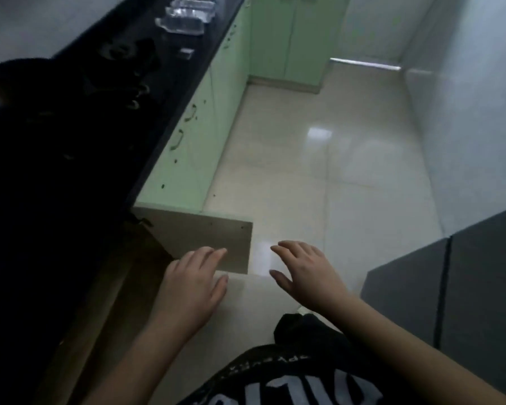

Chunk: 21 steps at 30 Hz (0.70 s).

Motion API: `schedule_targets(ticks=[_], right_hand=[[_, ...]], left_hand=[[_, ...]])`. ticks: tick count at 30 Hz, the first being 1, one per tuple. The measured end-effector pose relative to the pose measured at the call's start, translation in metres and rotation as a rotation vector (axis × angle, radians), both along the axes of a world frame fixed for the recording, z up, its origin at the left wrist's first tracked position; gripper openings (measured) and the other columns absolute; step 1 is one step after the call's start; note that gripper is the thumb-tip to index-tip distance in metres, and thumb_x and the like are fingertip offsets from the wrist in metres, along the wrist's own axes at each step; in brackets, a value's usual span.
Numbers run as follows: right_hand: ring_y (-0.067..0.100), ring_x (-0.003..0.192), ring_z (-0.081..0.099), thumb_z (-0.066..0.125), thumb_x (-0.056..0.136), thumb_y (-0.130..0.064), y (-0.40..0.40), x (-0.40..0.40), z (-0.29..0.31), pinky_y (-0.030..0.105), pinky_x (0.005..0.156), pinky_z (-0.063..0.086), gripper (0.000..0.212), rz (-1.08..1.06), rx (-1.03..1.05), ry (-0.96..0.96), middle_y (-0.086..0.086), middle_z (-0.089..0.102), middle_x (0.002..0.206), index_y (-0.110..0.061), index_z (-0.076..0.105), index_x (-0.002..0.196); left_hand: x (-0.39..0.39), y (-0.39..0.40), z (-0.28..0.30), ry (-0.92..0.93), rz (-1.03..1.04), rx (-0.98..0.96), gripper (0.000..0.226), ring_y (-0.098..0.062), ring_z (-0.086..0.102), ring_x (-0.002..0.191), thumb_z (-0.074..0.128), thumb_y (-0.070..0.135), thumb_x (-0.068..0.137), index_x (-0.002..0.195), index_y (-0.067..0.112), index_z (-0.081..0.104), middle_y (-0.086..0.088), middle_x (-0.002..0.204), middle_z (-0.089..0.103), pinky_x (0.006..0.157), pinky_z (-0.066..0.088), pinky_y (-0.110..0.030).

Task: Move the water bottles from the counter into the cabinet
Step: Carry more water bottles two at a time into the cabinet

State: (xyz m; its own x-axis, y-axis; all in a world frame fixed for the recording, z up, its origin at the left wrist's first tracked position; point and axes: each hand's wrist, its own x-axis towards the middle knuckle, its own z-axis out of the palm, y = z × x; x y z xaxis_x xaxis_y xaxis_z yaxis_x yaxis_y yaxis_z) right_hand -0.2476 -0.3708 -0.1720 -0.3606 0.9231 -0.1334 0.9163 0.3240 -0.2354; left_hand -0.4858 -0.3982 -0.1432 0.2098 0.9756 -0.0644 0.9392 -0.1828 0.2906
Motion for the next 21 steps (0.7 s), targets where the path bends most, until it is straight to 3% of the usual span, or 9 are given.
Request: schedule_targets(ticks=[3,6,10,14,19,21], right_hand=[[0.026,0.110,0.061,0.059,0.091,-0.035,0.017,0.032,-0.002,0.039,0.093,0.047,0.038,-0.133,0.061,0.106,0.004,0.065,0.121,-0.013,0.063,0.122],[0.024,0.116,0.057,0.054,0.094,-0.039,0.040,0.070,-0.006,0.038,0.097,0.043,0.041,-0.207,0.016,0.108,0.003,0.061,0.127,-0.015,0.059,0.127],[0.021,0.127,0.047,0.045,0.097,-0.040,0.085,0.124,-0.008,0.034,0.105,0.031,0.046,-0.202,-0.031,0.033,0.001,0.052,0.139,-0.019,0.049,0.137],[0.027,0.121,0.053,0.048,0.097,-0.033,0.135,0.166,0.002,0.039,0.103,0.037,0.041,-0.182,-0.016,0.051,0.005,0.058,0.132,-0.016,0.056,0.132],[0.027,0.121,0.054,0.051,0.095,-0.031,0.198,0.203,0.008,0.039,0.103,0.037,0.041,-0.138,-0.003,0.023,0.005,0.058,0.132,-0.016,0.055,0.132],[0.027,0.120,0.054,0.051,0.094,-0.028,0.225,0.209,0.009,0.040,0.103,0.037,0.042,-0.134,0.011,0.018,0.005,0.058,0.132,-0.015,0.053,0.134]], left_hand=[[0.037,0.047,0.009,-0.010,-0.095,0.023,0.052,-0.028,0.066,0.101,0.040,0.043,0.085,0.120,0.016,0.067,-0.004,0.114,0.068,0.078,0.052,-0.040],[0.080,0.093,0.014,-0.037,-0.153,0.011,0.052,-0.027,0.063,0.105,0.038,0.045,0.086,0.122,0.021,0.067,-0.002,0.119,0.066,0.084,0.048,-0.041],[0.139,0.152,0.018,-0.108,-0.159,-0.033,0.040,-0.023,0.056,0.115,0.051,0.039,0.094,0.131,0.026,0.060,0.001,0.129,0.059,0.093,0.041,-0.038],[0.187,0.198,0.032,-0.178,-0.154,-0.028,0.050,-0.019,0.054,0.116,0.040,0.049,0.091,0.133,0.028,0.057,0.004,0.129,0.058,0.094,0.041,-0.037],[0.217,0.252,0.040,-0.125,-0.096,0.019,0.044,-0.026,0.057,0.115,0.050,0.039,0.092,0.131,0.021,0.060,-0.004,0.128,0.061,0.095,0.042,-0.043],[0.227,0.279,0.044,-0.087,-0.065,0.078,0.045,-0.029,0.060,0.109,0.045,0.040,0.092,0.127,0.018,0.063,-0.007,0.123,0.064,0.091,0.043,-0.043]])
